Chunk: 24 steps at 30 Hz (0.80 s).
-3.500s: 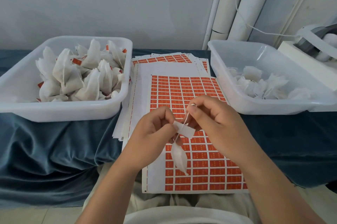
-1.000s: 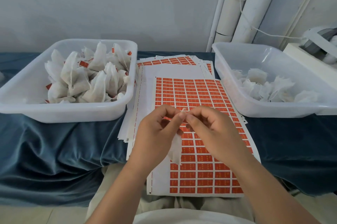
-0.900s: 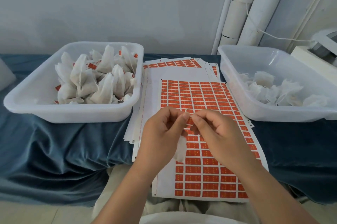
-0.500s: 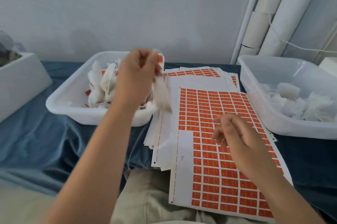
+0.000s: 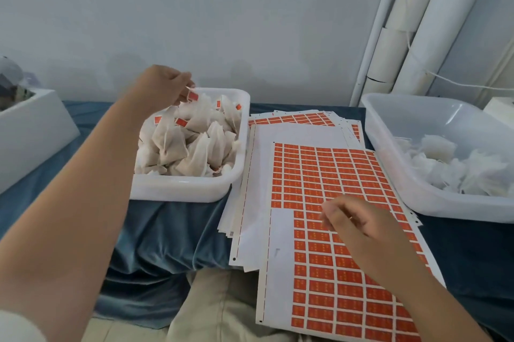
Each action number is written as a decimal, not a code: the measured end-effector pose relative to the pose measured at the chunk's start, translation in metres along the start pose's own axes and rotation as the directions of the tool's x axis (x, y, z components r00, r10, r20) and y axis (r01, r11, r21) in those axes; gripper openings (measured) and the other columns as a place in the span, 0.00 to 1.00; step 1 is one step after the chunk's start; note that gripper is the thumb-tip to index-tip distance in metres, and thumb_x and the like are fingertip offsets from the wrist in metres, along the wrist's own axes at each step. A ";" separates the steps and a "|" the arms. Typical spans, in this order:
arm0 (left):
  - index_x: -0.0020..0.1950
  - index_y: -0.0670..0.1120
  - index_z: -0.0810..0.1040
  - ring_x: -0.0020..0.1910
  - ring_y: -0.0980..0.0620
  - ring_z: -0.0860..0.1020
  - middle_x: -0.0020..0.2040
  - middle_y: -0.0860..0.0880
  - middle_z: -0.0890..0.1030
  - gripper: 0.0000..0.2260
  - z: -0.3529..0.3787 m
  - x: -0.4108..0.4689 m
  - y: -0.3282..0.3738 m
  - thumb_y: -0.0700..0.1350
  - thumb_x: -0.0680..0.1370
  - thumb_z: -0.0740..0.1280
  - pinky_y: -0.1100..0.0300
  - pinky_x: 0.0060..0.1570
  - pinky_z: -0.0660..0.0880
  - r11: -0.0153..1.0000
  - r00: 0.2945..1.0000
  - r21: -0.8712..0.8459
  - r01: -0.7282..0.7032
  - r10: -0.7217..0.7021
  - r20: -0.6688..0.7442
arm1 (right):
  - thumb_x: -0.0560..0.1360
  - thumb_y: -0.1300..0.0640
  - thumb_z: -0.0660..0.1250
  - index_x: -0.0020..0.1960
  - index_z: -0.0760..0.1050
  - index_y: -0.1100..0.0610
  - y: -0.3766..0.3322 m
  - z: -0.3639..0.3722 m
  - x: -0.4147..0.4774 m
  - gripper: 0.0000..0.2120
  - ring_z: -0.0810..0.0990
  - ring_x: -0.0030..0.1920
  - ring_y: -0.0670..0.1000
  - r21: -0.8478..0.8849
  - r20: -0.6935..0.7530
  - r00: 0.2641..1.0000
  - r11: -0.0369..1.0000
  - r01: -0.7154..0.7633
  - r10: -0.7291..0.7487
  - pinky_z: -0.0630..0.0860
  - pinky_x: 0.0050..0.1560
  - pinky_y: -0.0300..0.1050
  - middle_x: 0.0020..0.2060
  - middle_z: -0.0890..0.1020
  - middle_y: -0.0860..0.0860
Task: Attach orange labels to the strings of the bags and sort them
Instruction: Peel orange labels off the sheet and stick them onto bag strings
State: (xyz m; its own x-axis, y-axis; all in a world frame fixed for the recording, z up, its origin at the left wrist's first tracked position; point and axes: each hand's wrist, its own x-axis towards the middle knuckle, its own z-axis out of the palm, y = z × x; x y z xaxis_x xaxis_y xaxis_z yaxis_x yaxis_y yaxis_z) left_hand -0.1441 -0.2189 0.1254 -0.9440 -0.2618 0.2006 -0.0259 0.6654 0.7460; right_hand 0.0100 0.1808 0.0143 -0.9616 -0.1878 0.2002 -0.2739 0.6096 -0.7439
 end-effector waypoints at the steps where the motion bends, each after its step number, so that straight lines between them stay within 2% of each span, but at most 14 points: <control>1: 0.47 0.46 0.87 0.44 0.49 0.87 0.40 0.50 0.89 0.16 0.000 -0.003 0.001 0.51 0.84 0.63 0.48 0.57 0.84 0.999 1.000 -0.045 0.017 -0.017 -0.007 | 0.72 0.20 0.49 0.46 0.79 0.39 0.001 -0.001 0.001 0.29 0.80 0.51 0.35 -0.005 -0.005 1.000 1.000 -0.004 0.004 0.75 0.45 0.34 0.43 0.82 0.30; 7: 0.51 0.45 0.86 0.42 0.53 0.88 0.43 0.50 0.89 0.15 0.006 -0.012 0.014 0.51 0.86 0.62 0.58 0.47 0.81 0.997 0.998 -0.071 -0.022 0.026 0.058 | 0.76 0.28 0.55 0.48 0.79 0.38 0.005 -0.015 0.005 0.20 0.79 0.52 0.30 -0.032 -0.017 0.999 0.999 -0.035 0.035 0.74 0.45 0.33 0.45 0.81 0.27; 11: 0.53 0.40 0.83 0.40 0.47 0.86 0.45 0.42 0.88 0.15 0.026 -0.005 0.007 0.48 0.87 0.61 0.55 0.43 0.79 0.996 0.990 -0.070 0.062 -0.052 0.128 | 0.73 0.25 0.55 0.50 0.78 0.36 0.005 -0.035 0.006 0.21 0.82 0.48 0.31 -0.025 -0.030 0.996 0.996 -0.085 0.084 0.77 0.43 0.33 0.47 0.82 0.26; 13: 0.53 0.39 0.83 0.41 0.43 0.84 0.43 0.43 0.87 0.14 0.032 -0.002 -0.001 0.47 0.86 0.63 0.53 0.46 0.79 0.997 0.994 -0.023 0.068 -0.066 0.085 | 0.74 0.26 0.57 0.51 0.78 0.34 0.008 -0.051 0.008 0.18 0.85 0.44 0.35 0.012 -0.070 0.991 0.994 -0.112 0.112 0.81 0.40 0.35 0.46 0.84 0.30; 15: 0.50 0.44 0.84 0.43 0.43 0.85 0.40 0.50 0.86 0.12 0.030 -0.001 -0.004 0.49 0.84 0.65 0.51 0.49 0.80 0.991 1.000 0.130 -0.013 0.016 -0.022 | 0.77 0.27 0.59 0.51 0.77 0.33 0.014 -0.070 0.013 0.14 0.86 0.41 0.38 0.038 -0.186 0.973 0.991 -0.131 0.136 0.80 0.34 0.33 0.45 0.84 0.32; 16: 0.48 0.47 0.84 0.44 0.42 0.85 0.41 0.51 0.86 0.11 0.028 -0.003 0.000 0.51 0.83 0.65 0.49 0.51 0.80 0.974 0.994 0.220 -0.055 0.075 -0.084 | 0.77 0.28 0.60 0.51 0.77 0.35 0.021 -0.080 0.017 0.14 0.86 0.42 0.39 0.033 -0.272 0.952 0.990 -0.138 0.142 0.79 0.35 0.33 0.45 0.85 0.35; 18: 0.48 0.50 0.83 0.48 0.41 0.83 0.45 0.50 0.86 0.13 0.027 -0.013 0.014 0.56 0.80 0.64 0.47 0.53 0.79 0.947 0.965 0.299 -0.113 0.176 -0.195 | 0.77 0.33 0.61 0.53 0.78 0.40 0.041 -0.102 0.033 0.14 0.84 0.46 0.43 -0.025 -0.406 0.900 0.983 -0.184 0.158 0.79 0.44 0.41 0.46 0.84 0.39; 20: 0.50 0.52 0.83 0.46 0.44 0.83 0.46 0.50 0.86 0.14 0.032 -0.030 0.035 0.60 0.78 0.63 0.50 0.51 0.79 0.954 0.942 0.232 -0.188 0.242 -0.231 | 0.80 0.40 0.63 0.58 0.79 0.43 0.062 -0.123 0.056 0.12 0.81 0.51 0.45 -0.120 -0.432 0.879 0.952 -0.281 0.204 0.77 0.52 0.49 0.51 0.83 0.40; 22: 0.48 0.53 0.83 0.37 0.52 0.81 0.43 0.54 0.86 0.13 0.043 -0.055 0.057 0.59 0.78 0.64 0.58 0.42 0.78 0.959 0.937 0.106 -0.262 0.279 -0.208 | 0.81 0.42 0.66 0.66 0.77 0.47 0.080 -0.140 0.079 0.16 0.79 0.52 0.49 -0.252 -0.381 0.876 0.878 -0.407 0.297 0.73 0.53 0.49 0.57 0.82 0.46; 24: 0.45 0.54 0.83 0.33 0.56 0.81 0.40 0.56 0.86 0.10 0.058 -0.085 0.076 0.56 0.81 0.67 0.62 0.35 0.77 0.945 0.929 0.010 -0.327 0.323 -0.180 | 0.82 0.41 0.66 0.69 0.78 0.52 0.088 -0.147 0.099 0.21 0.79 0.50 0.53 -0.386 -0.297 0.861 0.773 -0.503 0.412 0.73 0.55 0.50 0.56 0.84 0.51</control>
State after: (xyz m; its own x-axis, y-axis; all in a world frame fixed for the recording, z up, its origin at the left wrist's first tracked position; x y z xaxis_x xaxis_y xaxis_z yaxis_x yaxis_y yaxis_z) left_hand -0.0845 -0.1055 0.1282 -0.8261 -0.1539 0.5421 0.2811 0.7212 0.6331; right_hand -0.1119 0.3295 0.0622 -0.9464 0.3183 0.0549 0.2652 0.8628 -0.4303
